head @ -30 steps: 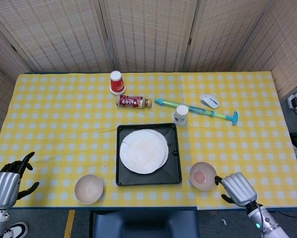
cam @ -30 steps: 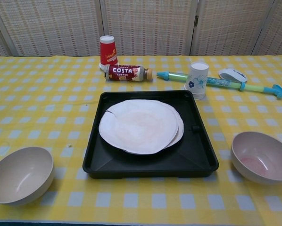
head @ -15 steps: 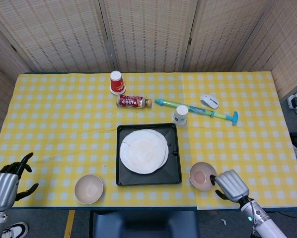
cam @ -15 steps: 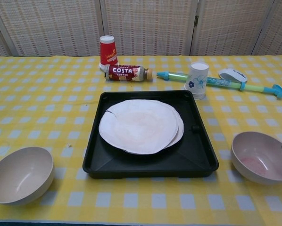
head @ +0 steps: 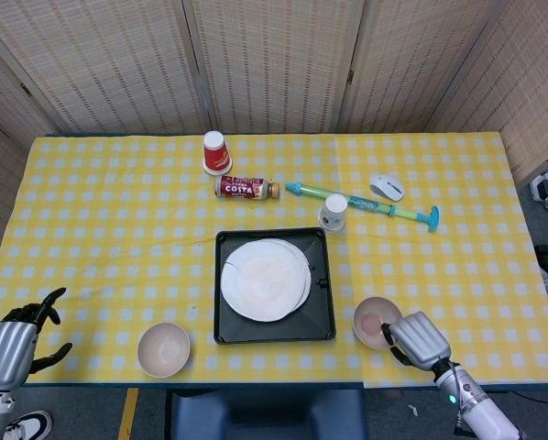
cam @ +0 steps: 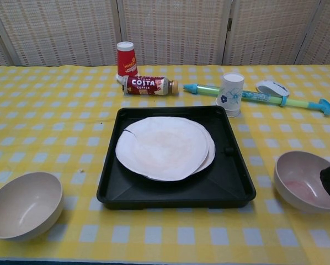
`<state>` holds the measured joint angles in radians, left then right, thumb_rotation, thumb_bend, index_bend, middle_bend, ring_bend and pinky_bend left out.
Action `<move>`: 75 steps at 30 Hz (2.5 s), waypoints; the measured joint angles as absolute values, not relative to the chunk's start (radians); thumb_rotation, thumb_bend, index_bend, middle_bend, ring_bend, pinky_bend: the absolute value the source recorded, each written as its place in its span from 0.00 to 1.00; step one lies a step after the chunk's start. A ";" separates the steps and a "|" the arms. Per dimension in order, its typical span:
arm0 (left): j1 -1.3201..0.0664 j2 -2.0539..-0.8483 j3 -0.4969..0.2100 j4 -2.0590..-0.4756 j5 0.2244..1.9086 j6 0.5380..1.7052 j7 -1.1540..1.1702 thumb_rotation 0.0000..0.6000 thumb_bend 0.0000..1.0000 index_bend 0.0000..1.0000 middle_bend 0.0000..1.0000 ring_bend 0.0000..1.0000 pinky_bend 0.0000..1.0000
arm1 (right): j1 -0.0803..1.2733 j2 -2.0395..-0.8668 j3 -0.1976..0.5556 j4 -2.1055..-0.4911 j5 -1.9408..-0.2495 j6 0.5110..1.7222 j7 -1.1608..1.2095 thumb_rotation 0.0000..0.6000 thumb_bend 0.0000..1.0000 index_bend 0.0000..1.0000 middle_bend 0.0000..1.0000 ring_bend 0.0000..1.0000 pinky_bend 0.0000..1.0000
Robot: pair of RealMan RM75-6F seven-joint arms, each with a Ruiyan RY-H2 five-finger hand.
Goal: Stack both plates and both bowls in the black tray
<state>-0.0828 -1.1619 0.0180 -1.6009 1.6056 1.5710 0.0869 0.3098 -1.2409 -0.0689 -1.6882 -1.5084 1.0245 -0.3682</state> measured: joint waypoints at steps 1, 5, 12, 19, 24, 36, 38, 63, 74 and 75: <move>-0.083 -1.162 0.017 -1.601 1.605 1.569 0.087 1.00 0.20 0.19 0.55 0.41 0.47 | 0.310 -1.242 -0.069 -1.686 -1.508 1.025 -0.367 1.00 0.43 0.65 0.91 0.86 0.87; -0.083 -1.162 0.017 -1.601 1.606 1.563 0.086 1.00 0.20 0.18 0.55 0.41 0.47 | 0.313 -1.243 -0.070 -1.680 -1.504 1.028 -0.360 1.00 0.43 0.66 0.91 0.86 0.87; -0.091 -1.157 0.019 -1.605 1.590 1.523 0.082 1.00 0.20 0.19 0.55 0.41 0.47 | 0.312 -1.235 -0.072 -1.684 -1.519 1.056 -0.331 1.00 0.43 0.68 0.91 0.85 0.87; -0.092 -1.164 0.016 -1.609 1.591 1.519 0.100 1.00 0.20 0.19 0.55 0.41 0.47 | 0.309 -1.210 -0.068 -1.697 -1.552 1.105 -0.300 1.00 0.43 0.69 0.91 0.85 0.87; -0.096 -1.164 0.014 -1.609 1.572 1.495 0.101 1.00 0.20 0.18 0.55 0.41 0.47 | 0.316 -1.186 -0.055 -1.726 -1.584 1.136 -0.291 1.00 0.43 0.69 0.91 0.85 0.87; -0.103 -1.167 -0.002 -1.602 1.554 1.486 0.101 1.00 0.20 0.18 0.55 0.41 0.47 | 0.461 -1.184 0.068 -1.850 -1.522 1.025 -0.415 1.00 0.43 0.69 0.91 0.85 0.87; -0.104 -1.165 -0.007 -1.601 1.546 1.483 0.094 1.00 0.20 0.18 0.55 0.41 0.47 | 0.497 -1.205 0.095 -1.853 -1.475 0.989 -0.451 1.00 0.43 0.69 0.91 0.85 0.87; -0.098 -1.125 -0.030 -1.586 1.521 1.492 -0.016 1.00 0.20 0.17 0.55 0.41 0.47 | 0.894 -1.657 0.218 -1.519 -1.026 0.801 -0.670 1.00 0.43 0.62 0.91 0.85 0.87; -0.096 -1.126 -0.022 -1.595 1.528 1.490 0.004 1.00 0.20 0.18 0.55 0.42 0.48 | 0.867 -1.587 0.171 -1.624 -1.067 0.888 -0.657 1.00 0.43 0.23 0.91 0.85 0.87; -0.096 -1.127 -0.021 -1.597 1.531 1.490 0.008 1.00 0.20 0.18 0.55 0.42 0.48 | 0.862 -1.577 0.167 -1.638 -1.073 0.896 -0.651 1.00 0.43 0.22 0.91 0.85 0.87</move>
<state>-0.0957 -1.1266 -0.0210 -1.5975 1.5313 1.4902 0.0079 0.8620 -1.5766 0.1672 -1.6380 -1.0726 0.8959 -0.6513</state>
